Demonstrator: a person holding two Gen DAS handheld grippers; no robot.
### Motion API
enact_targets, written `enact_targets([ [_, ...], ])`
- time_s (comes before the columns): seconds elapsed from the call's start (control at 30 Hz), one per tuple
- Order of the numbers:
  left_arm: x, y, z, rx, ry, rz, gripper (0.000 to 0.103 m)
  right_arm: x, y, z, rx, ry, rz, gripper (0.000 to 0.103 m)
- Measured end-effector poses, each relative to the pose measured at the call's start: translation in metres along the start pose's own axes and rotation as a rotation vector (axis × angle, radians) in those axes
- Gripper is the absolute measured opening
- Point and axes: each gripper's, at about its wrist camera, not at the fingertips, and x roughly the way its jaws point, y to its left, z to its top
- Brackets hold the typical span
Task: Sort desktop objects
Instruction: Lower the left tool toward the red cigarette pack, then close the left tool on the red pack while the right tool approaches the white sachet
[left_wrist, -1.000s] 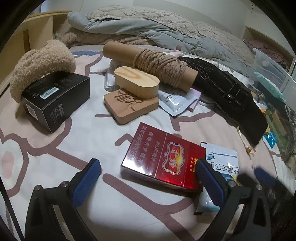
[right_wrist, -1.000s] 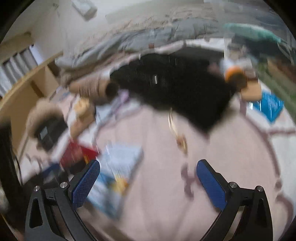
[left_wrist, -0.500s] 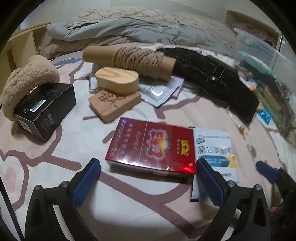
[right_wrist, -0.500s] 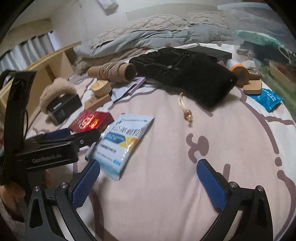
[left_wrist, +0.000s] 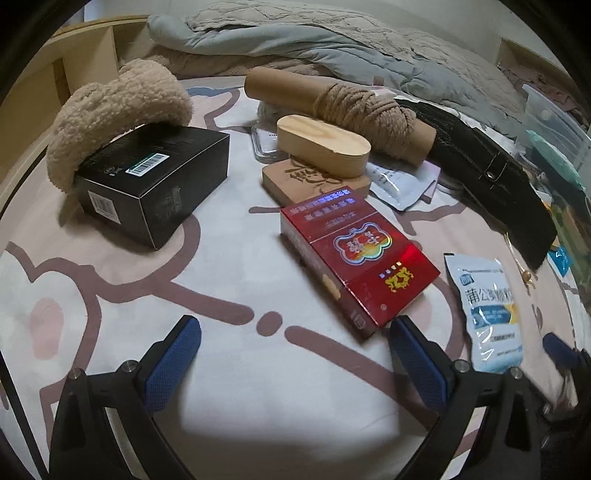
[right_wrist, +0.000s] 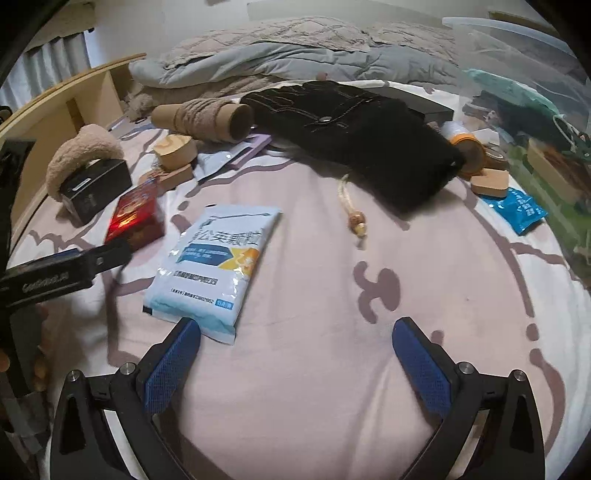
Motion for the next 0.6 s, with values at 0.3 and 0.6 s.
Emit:
enact_targets([
  [0.3,-0.003,-0.017,0.001,0.04,0.001,-0.057,0.103,-0.003,-0.047,0.014,0.157,0.029,0.009,0.103],
  [0.6,0.01,-0.023,0.026,-0.201,0.062,-0.044,0.103,-0.008,-0.047,0.007,0.133,0.02,0.027,0.103],
])
